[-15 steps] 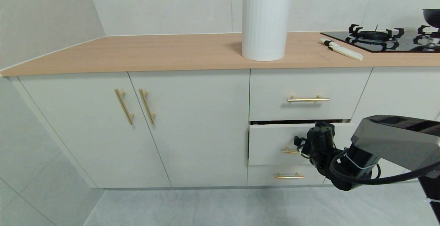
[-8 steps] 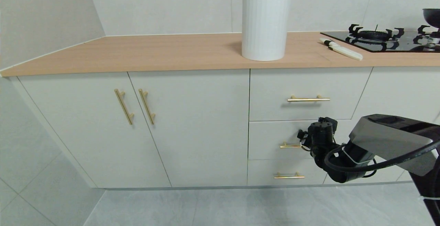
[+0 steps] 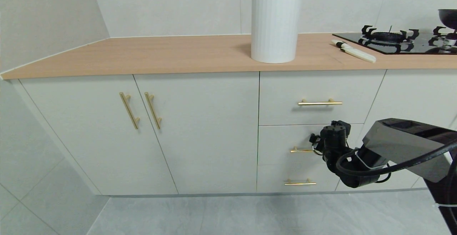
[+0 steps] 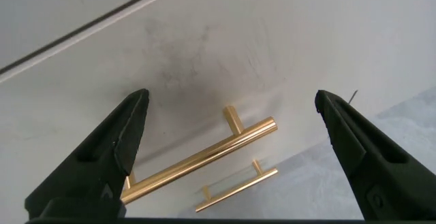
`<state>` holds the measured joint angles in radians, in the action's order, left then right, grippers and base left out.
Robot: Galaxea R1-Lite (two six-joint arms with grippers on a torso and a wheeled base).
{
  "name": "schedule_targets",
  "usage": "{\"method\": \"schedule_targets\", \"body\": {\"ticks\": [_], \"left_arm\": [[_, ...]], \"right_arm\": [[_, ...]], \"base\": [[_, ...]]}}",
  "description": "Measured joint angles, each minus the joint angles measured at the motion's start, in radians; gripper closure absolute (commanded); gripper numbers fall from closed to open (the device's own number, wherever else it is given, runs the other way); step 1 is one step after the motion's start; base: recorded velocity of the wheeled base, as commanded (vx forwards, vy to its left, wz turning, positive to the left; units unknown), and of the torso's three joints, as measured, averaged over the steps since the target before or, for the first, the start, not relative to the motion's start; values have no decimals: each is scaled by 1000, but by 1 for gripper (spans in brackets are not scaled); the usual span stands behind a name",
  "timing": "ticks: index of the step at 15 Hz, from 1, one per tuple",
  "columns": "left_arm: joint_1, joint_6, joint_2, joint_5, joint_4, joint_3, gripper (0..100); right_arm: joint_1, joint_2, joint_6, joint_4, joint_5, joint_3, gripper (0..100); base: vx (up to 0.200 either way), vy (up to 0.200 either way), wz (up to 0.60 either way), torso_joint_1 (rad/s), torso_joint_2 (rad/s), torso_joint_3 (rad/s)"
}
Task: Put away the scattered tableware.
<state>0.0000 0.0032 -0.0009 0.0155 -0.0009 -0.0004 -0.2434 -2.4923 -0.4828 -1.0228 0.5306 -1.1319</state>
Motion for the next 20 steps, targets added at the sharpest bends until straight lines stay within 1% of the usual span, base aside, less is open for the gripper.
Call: {"method": "schedule_targets", "body": {"ticks": [3, 5, 7, 10, 13, 17, 18, 20], "left_arm": [[0, 1, 0, 0, 0, 0, 0], [0, 0, 0, 0, 0, 0, 0], [0, 0, 0, 0, 0, 0, 0], [0, 1, 0, 0, 1, 0, 0], [0, 1, 0, 0, 0, 0, 0], [0, 1, 0, 0, 0, 0, 0], [0, 1, 0, 0, 0, 0, 0], [0, 0, 0, 0, 0, 0, 0]], "right_arm": [[-1, 42, 3, -2, -9, 66, 0], [-1, 105, 19, 1, -44, 147, 0], [0, 221, 51, 7, -76, 248, 0], [-1, 449, 99, 18, -93, 412, 0], [-5, 694, 146, 32, -77, 584, 0], [-4, 1079, 282, 55, -48, 777, 0], [-4, 1177, 313, 83, -39, 814, 0], [4, 1392, 356, 225, -24, 863, 0]], "base": [[0, 0, 0, 0, 0, 0], [0, 0, 0, 0, 0, 0], [0, 0, 0, 0, 0, 0], [0, 0, 0, 0, 0, 0], [0, 0, 0, 0, 0, 0], [0, 0, 0, 0, 0, 0], [0, 0, 0, 0, 0, 0], [0, 0, 0, 0, 0, 0]]}}
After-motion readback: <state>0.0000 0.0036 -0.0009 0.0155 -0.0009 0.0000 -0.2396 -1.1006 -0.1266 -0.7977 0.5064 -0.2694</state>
